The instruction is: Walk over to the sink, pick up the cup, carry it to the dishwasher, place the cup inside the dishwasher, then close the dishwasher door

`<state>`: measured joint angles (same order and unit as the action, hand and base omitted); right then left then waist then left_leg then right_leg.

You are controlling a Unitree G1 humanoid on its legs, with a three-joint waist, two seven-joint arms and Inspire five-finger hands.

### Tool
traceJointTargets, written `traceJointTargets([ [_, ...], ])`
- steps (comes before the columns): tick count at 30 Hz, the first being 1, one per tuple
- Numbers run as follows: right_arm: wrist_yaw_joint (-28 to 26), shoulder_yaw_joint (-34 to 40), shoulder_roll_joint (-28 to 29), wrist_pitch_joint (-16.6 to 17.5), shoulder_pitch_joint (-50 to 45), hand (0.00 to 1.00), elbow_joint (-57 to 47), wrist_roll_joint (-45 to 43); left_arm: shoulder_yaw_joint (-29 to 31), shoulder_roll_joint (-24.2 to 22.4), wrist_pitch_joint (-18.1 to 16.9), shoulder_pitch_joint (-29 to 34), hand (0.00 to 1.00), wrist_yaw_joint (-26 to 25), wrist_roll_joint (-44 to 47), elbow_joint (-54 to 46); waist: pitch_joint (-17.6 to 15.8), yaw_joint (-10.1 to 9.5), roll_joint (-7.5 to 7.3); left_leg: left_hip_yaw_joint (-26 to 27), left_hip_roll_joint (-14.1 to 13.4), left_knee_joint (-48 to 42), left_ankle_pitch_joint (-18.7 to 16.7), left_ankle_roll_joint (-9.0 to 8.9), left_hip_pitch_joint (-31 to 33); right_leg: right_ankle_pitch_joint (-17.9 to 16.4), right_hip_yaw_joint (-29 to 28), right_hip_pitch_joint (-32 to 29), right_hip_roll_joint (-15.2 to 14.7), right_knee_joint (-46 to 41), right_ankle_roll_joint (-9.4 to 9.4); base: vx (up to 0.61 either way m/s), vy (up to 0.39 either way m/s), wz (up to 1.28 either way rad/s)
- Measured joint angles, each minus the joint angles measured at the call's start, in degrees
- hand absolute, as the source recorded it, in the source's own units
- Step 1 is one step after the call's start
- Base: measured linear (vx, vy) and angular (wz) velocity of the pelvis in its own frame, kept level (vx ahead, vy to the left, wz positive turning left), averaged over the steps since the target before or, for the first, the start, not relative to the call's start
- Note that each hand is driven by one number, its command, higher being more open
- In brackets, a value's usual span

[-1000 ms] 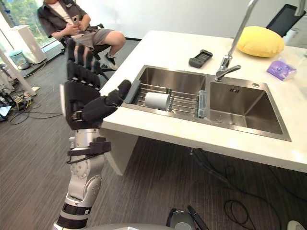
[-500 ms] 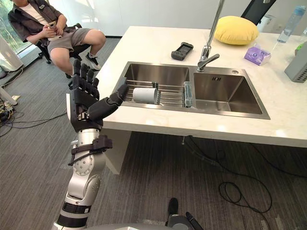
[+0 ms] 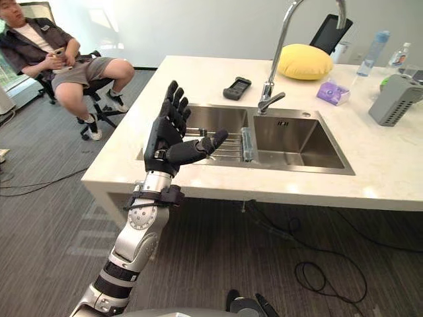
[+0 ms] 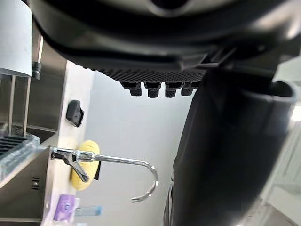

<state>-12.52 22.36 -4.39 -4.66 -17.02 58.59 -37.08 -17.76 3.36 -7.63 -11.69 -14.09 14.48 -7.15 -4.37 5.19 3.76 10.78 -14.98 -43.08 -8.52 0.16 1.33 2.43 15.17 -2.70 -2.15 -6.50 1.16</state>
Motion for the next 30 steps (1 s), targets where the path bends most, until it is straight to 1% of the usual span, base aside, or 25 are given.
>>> traceJointTargets([
  [1, -0.2, 1.3, -0.7, 0.0, 0.0, 1.00, 0.5, 0.0, 0.7, 0.0, 0.4, 0.3, 1.00, -0.2, 0.0, 0.4, -0.9, -1.00, 0.56, -2.3, -1.1, -9.7, 0.9, -0.72, 3.7, -1.7, -1.4, 3.1, 0.4, 0.6, 0.12, 0.25, -0.034, -0.29],
  [2, -0.2, 2.2, -0.5, 0.0, 0.1, 1.00, 0.6, 0.0, 0.6, 0.2, 0.5, 0.3, 1.00, -0.1, 0.0, 0.4, -1.0, -1.28, 0.46, -2.5, -0.7, -10.5, -0.7, -0.89, 4.8, -2.0, -1.8, 4.2, 0.1, 1.0, 0.16, 0.29, -0.033, -0.40],
  [3, -0.8, 3.4, -0.4, 0.3, 0.2, 1.00, 0.6, 0.0, 0.6, 0.6, 0.4, 0.3, 1.00, 0.5, 0.0, 0.4, -1.2, -1.72, 0.22, -1.7, 0.4, -7.6, -2.9, -0.77, 5.7, -2.3, -2.5, 6.1, -0.6, 2.3, -0.08, 0.25, -0.043, -0.34],
  [4, -1.3, 3.7, -0.8, 0.7, 0.7, 1.00, 0.3, 0.2, 0.6, 0.8, 0.4, 0.3, 1.00, 1.0, 0.0, 0.1, -1.2, -2.26, 0.17, 0.1, 1.6, -1.0, -4.3, -0.94, 6.1, -2.5, -3.5, 7.7, -1.2, 3.8, -0.36, 0.24, -0.028, -0.36],
  [5, -1.4, 3.6, -0.9, 0.8, 0.8, 1.00, 0.1, 0.4, 0.6, 0.8, 0.5, 0.3, 1.00, 1.3, 0.0, -0.1, -1.2, -2.52, 0.09, 0.9, 2.2, 3.0, -4.3, -1.00, 6.1, -2.6, -3.9, 8.2, -1.6, 4.2, -0.57, 0.28, 0.036, -0.35],
  [6, -1.7, 3.6, -1.0, 1.3, 1.2, 1.00, 0.0, 0.8, 0.5, 0.8, 0.5, 0.4, 1.00, 1.6, 0.0, -1.0, -1.1, -2.59, 0.09, 1.1, 4.3, 12.3, -3.6, -1.75, 5.6, -2.9, -4.4, 8.5, -2.2, 4.4, -1.26, 0.27, 0.090, -0.30],
  [7, -2.0, 3.7, -1.1, 1.4, 2.0, 1.00, 0.4, 1.3, 0.4, 0.8, 0.5, 0.4, 1.00, 1.8, -0.1, -2.0, -1.0, -2.58, 0.38, 0.8, 6.0, 22.3, 1.2, -2.32, 4.6, -3.4, -4.8, 8.5, -2.3, 4.3, -2.19, 0.22, 0.089, -0.28],
  [8, -1.9, 3.6, -1.1, 1.4, 2.4, 1.00, 0.6, 1.3, 0.4, 0.8, 0.7, 0.4, 1.00, 2.0, -0.2, -2.4, -0.8, -2.60, 0.68, 0.8, 6.3, 26.3, 4.6, -2.30, 3.9, -3.7, -5.1, 8.5, -2.0, 4.3, -2.76, 0.20, 0.101, -0.28],
  [9, -1.4, 3.7, -0.7, 1.4, 2.9, 1.00, 1.0, 1.5, 0.4, 1.2, 0.9, 0.5, 1.00, 2.4, -0.4, -2.7, -0.1, -2.59, 0.83, 1.6, 6.2, 30.9, 7.2, -2.45, 2.3, -4.2, -5.6, 8.6, -1.5, 3.9, -3.93, 0.23, 0.102, -0.20],
  [10, -0.9, 3.7, 0.1, 1.4, 2.9, 1.00, 1.1, 1.4, 0.3, 1.8, 1.4, 0.7, 1.00, 2.4, -0.4, -2.6, 0.3, -2.62, 0.03, 2.2, 7.1, 32.1, 7.7, -2.64, 1.4, -4.5, -5.7, 8.4, -2.5, 3.3, -4.34, 0.33, 0.133, -0.19],
  [11, -0.6, 4.1, 2.1, 1.6, 2.7, 1.00, 1.5, 1.2, 0.3, 2.9, 2.2, 1.2, 1.00, 2.5, -0.4, -2.4, 1.2, -2.59, -2.08, 3.1, 9.7, 37.3, 8.6, -1.82, -1.0, -5.9, -5.0, 7.9, -4.7, 2.2, -5.67, 0.31, 0.118, -0.04],
  [13, -0.5, 5.3, 2.3, 1.6, 2.6, 1.00, 1.7, 1.2, 0.3, 2.9, 2.9, 1.4, 1.00, 2.5, -0.5, -2.0, 1.3, -2.58, -2.55, 3.0, 11.8, 40.2, 9.0, -1.18, -2.2, -7.0, -4.3, 7.7, -6.5, 1.2, -6.77, 0.27, 0.111, 0.11],
  [14, 0.0, 6.5, 2.3, 1.6, 2.6, 1.00, 1.9, 2.4, 0.3, 2.9, 3.9, 1.7, 1.00, 2.4, -1.2, -2.0, 1.3, -2.60, -2.57, 2.8, 13.6, 42.0, 8.8, -0.71, -3.5, -8.2, -3.7, 7.6, -8.1, -0.8, -7.85, 0.24, 0.111, 0.18],
  [17, 0.9, 7.0, 2.2, 1.6, 2.7, 1.00, 2.0, 3.0, 0.3, 2.9, 5.1, 1.8, 1.00, 2.3, -1.8, -1.4, 1.3, -2.54, -2.58, 2.1, 14.5, 42.7, 7.8, -0.13, -5.2, -9.6, -1.7, 6.8, -9.7, -6.5, -8.12, 0.20, 0.094, 0.17],
  [19, 1.5, 7.6, 2.2, 1.6, 3.2, 1.00, 2.0, 3.0, 0.3, 3.1, 5.5, 1.8, 1.00, 2.7, -2.8, -0.3, 1.0, -2.44, -2.80, 0.8, 14.8, 42.7, 6.8, 0.13, -7.3, -9.9, -0.6, 3.0, -12.0, -19.0, -8.02, 0.19, 0.096, 0.28],
  [20, 1.5, 7.6, 2.2, 1.6, 3.3, 1.00, 2.1, 3.0, 0.3, 3.3, 5.5, 1.7, 1.00, 3.0, -3.0, 0.0, 0.6, -2.43, -3.24, 0.4, 15.2, 42.7, 6.6, 0.37, -8.1, -9.9, -0.5, 2.1, -12.9, -22.5, -7.99, 0.17, 0.039, 0.36],
  [21, 1.5, 7.6, 2.2, 1.6, 3.5, 1.00, 2.8, 3.0, 0.4, 3.7, 5.5, 1.9, 1.00, 3.4, -3.2, 0.7, 0.1, -2.32, -3.48, -0.3, 15.3, 42.6, 5.7, 1.33, -9.6, -11.1, -0.5, 0.7, -14.2, -27.5, -6.56, 0.15, 0.004, 0.27],
  [22, 1.6, 7.6, 2.3, 1.7, 3.7, 1.00, 3.0, 3.0, 0.5, 4.6, 5.5, 2.4, 1.00, 3.9, -2.8, 1.5, 0.0, -2.39, -3.26, -0.6, 15.2, 42.4, 5.2, 1.22, -10.1, -13.6, -0.5, -0.2, -14.6, -27.2, -6.08, 0.13, -0.006, 0.24],
  [23, 1.6, 7.6, 2.3, 1.7, 4.0, 1.00, 3.0, 3.0, 1.0, 4.8, 5.5, 2.5, 1.00, 4.5, -2.1, 1.9, -0.1, -2.42, -3.31, -0.8, 15.2, 42.1, 4.9, 1.00, -9.9, -14.0, -0.5, -0.8, -14.6, -26.1, -6.09, 0.10, -0.006, 0.19],
  [24, 1.6, 7.5, 2.4, 1.6, 4.4, 1.00, 3.0, 3.0, 1.9, 5.4, 5.5, 2.6, 1.00, 5.6, -1.5, 3.2, 0.0, -2.57, -4.16, -1.0, 15.3, 40.7, 4.0, 0.58, -9.2, -11.7, -0.7, -1.0, -14.1, -19.6, -5.93, 0.07, -0.029, 0.16],
  [25, 1.8, 7.2, 2.7, 1.5, 4.9, 1.00, 3.3, 2.9, 2.7, 6.5, 5.4, 2.9, 1.00, 6.5, -1.2, 4.1, -0.5, -2.71, -5.32, -1.3, 16.0, 39.0, 2.7, 0.29, -8.7, -8.4, -1.0, -0.2, -14.2, -15.0, -7.27, 0.07, -0.066, 0.08],
  [26, 2.2, 7.2, 2.7, 1.4, 4.9, 1.00, 3.7, 2.9, 3.0, 6.6, 5.4, 3.4, 1.00, 6.8, -1.2, 4.9, -0.3, -2.79, -5.08, -1.4, 15.6, 38.4, 2.2, -0.18, -8.5, -8.5, -1.1, 0.8, -13.6, -13.0, -7.50, 0.07, -0.120, -0.11],
  [27, 3.0, 7.2, 2.5, 1.1, 4.9, 1.00, 3.9, 2.9, 3.6, 6.8, 5.4, 4.8, 1.00, 7.2, -1.3, 5.2, -0.1, -2.87, -4.66, -0.7, 14.7, 37.6, 1.6, -0.63, -7.9, -8.3, -0.6, 2.7, -12.4, -8.3, -8.29, 0.07, -0.131, -0.30],
  [28, 3.2, 7.1, 2.4, 0.2, 5.0, 1.00, 4.0, 2.9, 4.1, 7.3, 5.4, 5.7, 1.00, 7.5, -2.9, 5.3, -0.2, -2.83, -4.45, 0.0, 13.6, 37.7, 1.4, -0.93, -7.7, -7.3, -0.7, 3.7, -11.0, -5.2, -8.87, 0.06, -0.111, -0.30],
  [30, 3.4, 7.1, 2.4, -1.2, 4.8, 1.00, 4.1, 2.9, 4.1, 8.6, 5.4, 6.2, 1.00, 9.1, -5.0, 5.2, -0.1, -2.70, -4.39, 0.5, 11.9, 37.8, 1.3, -1.63, -7.8, -5.7, -0.7, 5.0, -8.8, -1.7, -8.01, 0.06, -0.123, -0.26],
])
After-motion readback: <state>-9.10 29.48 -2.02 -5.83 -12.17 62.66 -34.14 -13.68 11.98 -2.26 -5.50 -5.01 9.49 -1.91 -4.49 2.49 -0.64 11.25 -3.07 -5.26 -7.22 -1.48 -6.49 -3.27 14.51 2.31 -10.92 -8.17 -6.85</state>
